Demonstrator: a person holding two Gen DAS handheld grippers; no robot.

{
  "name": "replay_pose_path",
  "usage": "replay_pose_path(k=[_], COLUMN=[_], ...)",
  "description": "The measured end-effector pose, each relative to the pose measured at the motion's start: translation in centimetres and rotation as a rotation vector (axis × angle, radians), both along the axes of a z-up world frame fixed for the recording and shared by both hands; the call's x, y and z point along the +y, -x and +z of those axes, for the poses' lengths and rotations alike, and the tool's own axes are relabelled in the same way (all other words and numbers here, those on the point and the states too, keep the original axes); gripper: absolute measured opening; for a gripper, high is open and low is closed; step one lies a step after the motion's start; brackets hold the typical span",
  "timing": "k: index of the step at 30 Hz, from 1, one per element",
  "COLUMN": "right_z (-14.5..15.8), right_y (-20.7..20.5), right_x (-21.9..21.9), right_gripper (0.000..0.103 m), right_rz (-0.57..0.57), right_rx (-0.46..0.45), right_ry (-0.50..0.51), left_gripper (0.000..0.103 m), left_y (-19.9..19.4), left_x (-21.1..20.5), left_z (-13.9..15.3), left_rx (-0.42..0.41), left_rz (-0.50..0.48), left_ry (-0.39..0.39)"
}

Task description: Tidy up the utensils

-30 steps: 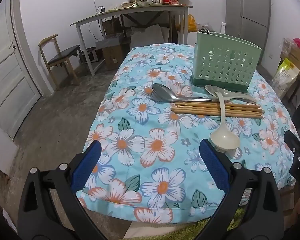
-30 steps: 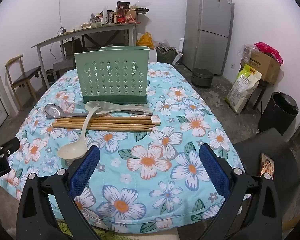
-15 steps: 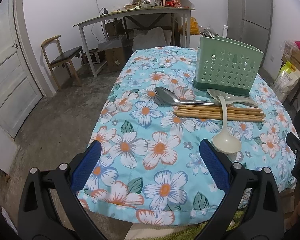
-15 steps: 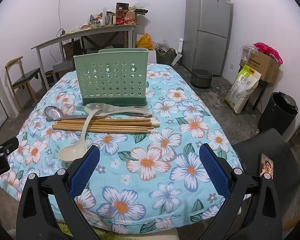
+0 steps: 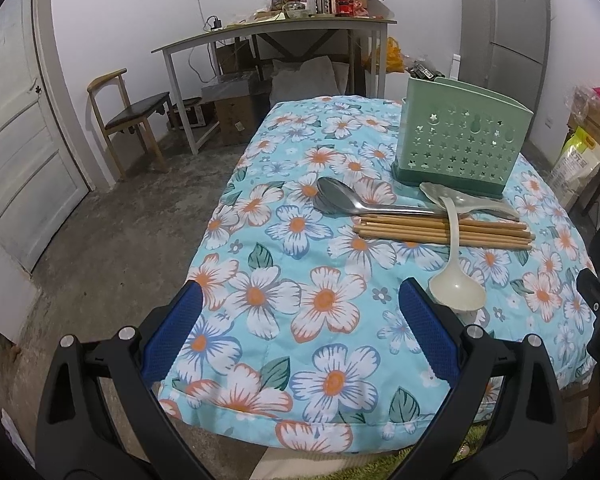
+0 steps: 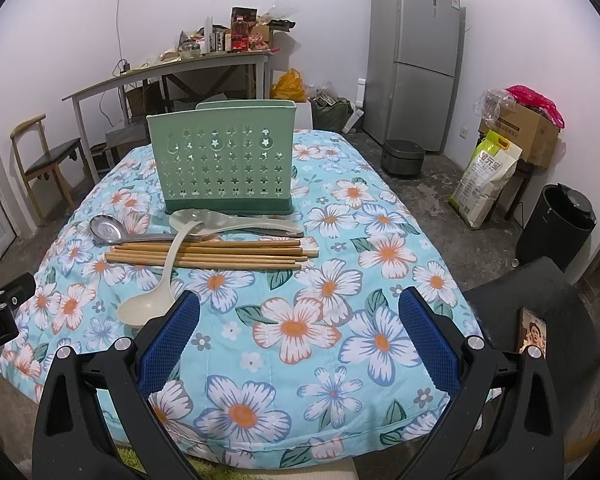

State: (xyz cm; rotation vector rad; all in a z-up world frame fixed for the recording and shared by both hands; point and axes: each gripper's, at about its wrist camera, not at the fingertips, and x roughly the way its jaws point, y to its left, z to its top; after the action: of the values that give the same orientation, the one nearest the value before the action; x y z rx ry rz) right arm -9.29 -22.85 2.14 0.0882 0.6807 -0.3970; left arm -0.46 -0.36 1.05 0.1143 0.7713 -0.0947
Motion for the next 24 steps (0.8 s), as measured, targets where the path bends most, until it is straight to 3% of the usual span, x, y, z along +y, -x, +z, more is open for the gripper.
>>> replay_pose_path(k=[24], right_z=[-0.25], right_y=[-0.25], right_x=[0.33], right_gripper=[0.097], right_rz=[0.008], right_rx=[0.004], right_ry=[-0.008], left_gripper=[0.095], left_y=[-0.22], left_x=[0.04], left_z=[-0.6], left_rx=[0.011], left_rz=[0.012], left_ry=[-0.006])
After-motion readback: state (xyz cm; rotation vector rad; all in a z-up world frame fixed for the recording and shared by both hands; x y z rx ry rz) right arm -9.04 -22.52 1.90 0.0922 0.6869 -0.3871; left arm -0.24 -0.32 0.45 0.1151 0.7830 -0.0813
